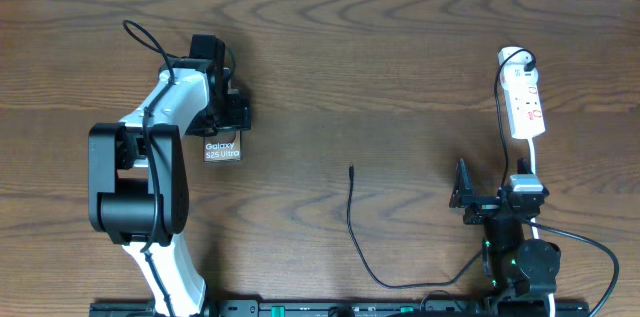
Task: Plug charger to phone and switch on socket
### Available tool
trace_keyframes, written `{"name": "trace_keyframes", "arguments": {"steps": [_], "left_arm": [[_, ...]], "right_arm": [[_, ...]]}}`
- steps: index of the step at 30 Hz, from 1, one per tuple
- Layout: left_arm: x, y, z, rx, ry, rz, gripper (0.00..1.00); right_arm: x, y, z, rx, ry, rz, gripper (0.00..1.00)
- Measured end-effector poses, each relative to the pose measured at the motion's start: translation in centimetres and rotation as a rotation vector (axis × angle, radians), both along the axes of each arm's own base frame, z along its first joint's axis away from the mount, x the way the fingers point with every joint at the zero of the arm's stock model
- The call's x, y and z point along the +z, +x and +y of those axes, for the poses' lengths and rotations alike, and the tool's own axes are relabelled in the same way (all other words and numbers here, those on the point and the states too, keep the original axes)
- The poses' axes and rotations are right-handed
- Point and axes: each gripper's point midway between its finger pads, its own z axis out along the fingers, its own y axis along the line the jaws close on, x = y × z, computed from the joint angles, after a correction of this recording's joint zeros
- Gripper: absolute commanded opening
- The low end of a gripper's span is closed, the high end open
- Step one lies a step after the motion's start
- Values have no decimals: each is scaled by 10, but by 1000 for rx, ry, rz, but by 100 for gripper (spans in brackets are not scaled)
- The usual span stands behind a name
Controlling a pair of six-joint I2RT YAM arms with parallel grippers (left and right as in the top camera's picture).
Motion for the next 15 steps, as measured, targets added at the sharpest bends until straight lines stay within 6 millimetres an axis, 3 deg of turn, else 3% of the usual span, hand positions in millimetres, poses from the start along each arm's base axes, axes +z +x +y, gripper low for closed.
{"name": "trace_keyframes", "arguments": {"steps": [15], "left_arm": [[0, 0, 0, 0, 0, 0, 76]], "right_arm": [[0, 0, 0, 0, 0, 0, 99]]}}
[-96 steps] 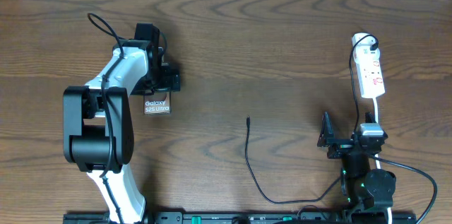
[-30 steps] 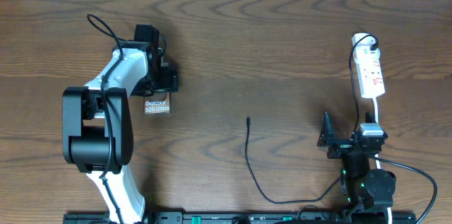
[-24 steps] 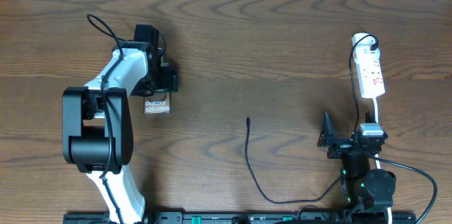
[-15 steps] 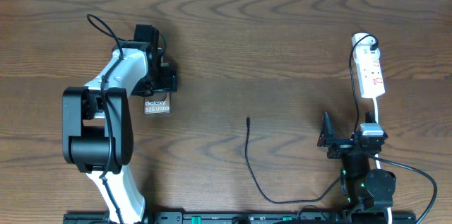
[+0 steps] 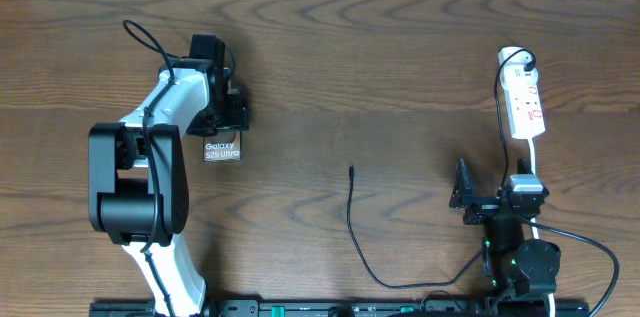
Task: Plug charger to phone and switch on socket
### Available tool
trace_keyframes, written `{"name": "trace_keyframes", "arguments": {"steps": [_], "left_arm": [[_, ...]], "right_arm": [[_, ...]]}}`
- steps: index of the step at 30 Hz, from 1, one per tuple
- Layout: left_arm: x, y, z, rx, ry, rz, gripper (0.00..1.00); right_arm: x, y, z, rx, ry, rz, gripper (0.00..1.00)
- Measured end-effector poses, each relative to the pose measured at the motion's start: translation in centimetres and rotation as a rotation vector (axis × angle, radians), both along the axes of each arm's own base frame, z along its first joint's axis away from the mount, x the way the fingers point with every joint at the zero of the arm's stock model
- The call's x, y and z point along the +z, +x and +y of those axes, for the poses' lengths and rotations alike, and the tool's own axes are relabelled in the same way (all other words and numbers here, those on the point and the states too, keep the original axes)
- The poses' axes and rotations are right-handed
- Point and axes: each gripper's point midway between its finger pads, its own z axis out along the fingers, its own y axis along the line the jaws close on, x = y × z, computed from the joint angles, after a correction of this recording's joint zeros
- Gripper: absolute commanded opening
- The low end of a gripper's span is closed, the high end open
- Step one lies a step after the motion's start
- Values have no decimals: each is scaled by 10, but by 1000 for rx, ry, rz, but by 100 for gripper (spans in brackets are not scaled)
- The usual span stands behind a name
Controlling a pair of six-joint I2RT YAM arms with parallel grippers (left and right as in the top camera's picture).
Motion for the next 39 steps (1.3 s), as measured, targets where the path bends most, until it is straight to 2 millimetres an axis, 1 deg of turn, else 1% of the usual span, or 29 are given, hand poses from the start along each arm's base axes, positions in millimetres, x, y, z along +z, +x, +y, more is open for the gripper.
{"name": "trace_keyframes", "arguments": {"steps": [3, 18, 20, 25, 32, 39], "left_arm": [[0, 0, 0, -1, 0, 0, 72], [0, 0, 0, 0, -1, -1, 70], [0, 0, 0, 0, -1, -1, 65], [0, 0, 0, 0, -1, -1, 62], [0, 0, 0, 0, -1, -1, 52], [0, 0, 0, 0, -1, -1, 33]], "right_arm": [[0, 0, 0, 0, 0, 0, 99], [0, 0, 0, 0, 0, 0, 99], [0, 0, 0, 0, 0, 0, 99], [0, 0, 0, 0, 0, 0, 99], [0, 0, 0, 0, 0, 0, 99], [0, 0, 0, 0, 0, 0, 99]]}}
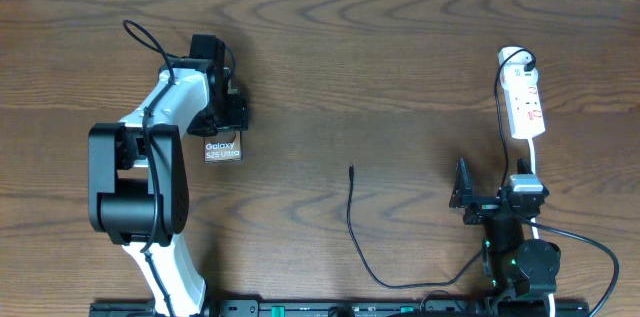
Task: Plug charger to phone and switch on socket
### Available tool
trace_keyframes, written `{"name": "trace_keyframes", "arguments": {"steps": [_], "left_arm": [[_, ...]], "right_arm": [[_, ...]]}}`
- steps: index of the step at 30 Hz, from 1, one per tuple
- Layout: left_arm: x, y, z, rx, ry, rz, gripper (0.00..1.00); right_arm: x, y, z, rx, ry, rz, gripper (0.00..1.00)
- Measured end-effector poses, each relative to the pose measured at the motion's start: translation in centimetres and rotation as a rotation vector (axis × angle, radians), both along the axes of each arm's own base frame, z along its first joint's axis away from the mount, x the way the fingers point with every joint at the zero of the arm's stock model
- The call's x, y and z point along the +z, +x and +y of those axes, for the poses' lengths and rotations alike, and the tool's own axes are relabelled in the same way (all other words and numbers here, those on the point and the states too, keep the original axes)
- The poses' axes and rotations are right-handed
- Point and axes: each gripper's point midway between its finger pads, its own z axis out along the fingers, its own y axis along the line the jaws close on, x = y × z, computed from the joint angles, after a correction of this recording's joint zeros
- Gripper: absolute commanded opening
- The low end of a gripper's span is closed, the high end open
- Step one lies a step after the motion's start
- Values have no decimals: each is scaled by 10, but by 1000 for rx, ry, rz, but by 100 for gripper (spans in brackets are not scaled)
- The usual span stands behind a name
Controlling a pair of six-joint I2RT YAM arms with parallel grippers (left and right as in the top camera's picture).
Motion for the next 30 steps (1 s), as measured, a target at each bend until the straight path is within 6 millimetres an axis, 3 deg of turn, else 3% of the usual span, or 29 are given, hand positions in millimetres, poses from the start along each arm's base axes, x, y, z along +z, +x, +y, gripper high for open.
{"name": "trace_keyframes", "arguments": {"steps": [6, 30], "left_arm": [[0, 0, 0, 0, 0, 0, 8], [0, 0, 0, 0, 0, -1, 7]], "right_arm": [[0, 0, 0, 0, 0, 0, 99], [0, 0, 0, 0, 0, 0, 99]]}}
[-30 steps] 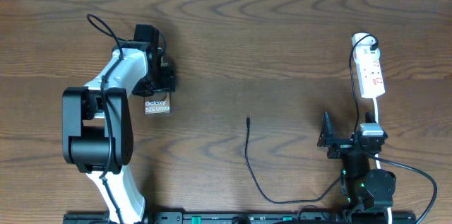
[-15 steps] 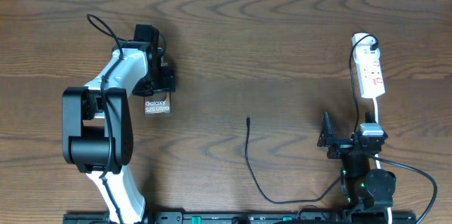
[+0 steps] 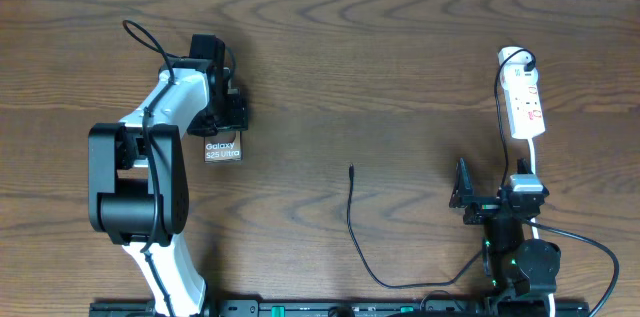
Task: Plug charger to phone and switch on socket
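The phone (image 3: 222, 150), a dark slab whose screen reads "Galaxy S25 Ultra", lies left of centre. My left gripper (image 3: 228, 115) sits over its far end, fingers on either side of it and seemingly shut on it. The black charger cable (image 3: 351, 219) runs from the front edge up to its free plug (image 3: 351, 169) at mid-table. A white socket strip (image 3: 524, 105) with red switches lies at the far right. My right gripper (image 3: 461, 193) is folded back near the front right, apart from cable and strip; its jaws are not readable from above.
A white plug and black lead (image 3: 515, 57) sit at the strip's far end, and its white cord (image 3: 533, 162) runs toward the right arm's base. The left arm's white and black body (image 3: 135, 182) covers the table left of the phone.
At every earlier moment my left gripper sat over the phone's far end, the right arm stayed folded at the front right, and the cable plug lay at mid-table. Nothing has visibly moved since.
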### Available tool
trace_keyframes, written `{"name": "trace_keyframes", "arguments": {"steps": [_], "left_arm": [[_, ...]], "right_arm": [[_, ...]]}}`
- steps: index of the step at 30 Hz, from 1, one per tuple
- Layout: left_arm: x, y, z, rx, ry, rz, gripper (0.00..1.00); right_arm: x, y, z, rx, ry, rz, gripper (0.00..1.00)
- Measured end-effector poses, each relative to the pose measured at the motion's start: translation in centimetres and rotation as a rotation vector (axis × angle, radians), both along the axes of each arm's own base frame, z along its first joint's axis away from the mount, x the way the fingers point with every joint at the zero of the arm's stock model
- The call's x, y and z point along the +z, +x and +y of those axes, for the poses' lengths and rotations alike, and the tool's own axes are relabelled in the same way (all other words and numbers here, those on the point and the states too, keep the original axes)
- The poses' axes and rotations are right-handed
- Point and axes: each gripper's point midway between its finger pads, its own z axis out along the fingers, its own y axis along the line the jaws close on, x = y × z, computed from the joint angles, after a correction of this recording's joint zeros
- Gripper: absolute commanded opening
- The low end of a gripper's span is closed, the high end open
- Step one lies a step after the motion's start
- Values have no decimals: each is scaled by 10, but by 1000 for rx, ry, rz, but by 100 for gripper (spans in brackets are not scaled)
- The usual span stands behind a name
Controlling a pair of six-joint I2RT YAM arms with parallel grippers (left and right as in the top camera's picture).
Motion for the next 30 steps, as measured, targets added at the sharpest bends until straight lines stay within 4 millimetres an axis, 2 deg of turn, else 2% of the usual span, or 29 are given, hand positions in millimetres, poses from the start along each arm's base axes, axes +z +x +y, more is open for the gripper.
{"name": "trace_keyframes", "arguments": {"steps": [14, 23, 30], "left_arm": [[4, 2, 0, 0, -2, -12, 8], [34, 10, -1, 0, -5, -93, 7], [43, 12, -1, 0, -7, -118, 8]], "right_arm": [[0, 0, 0, 0, 0, 0, 99], [0, 0, 0, 0, 0, 0, 99], [0, 0, 0, 0, 0, 0, 99]]}}
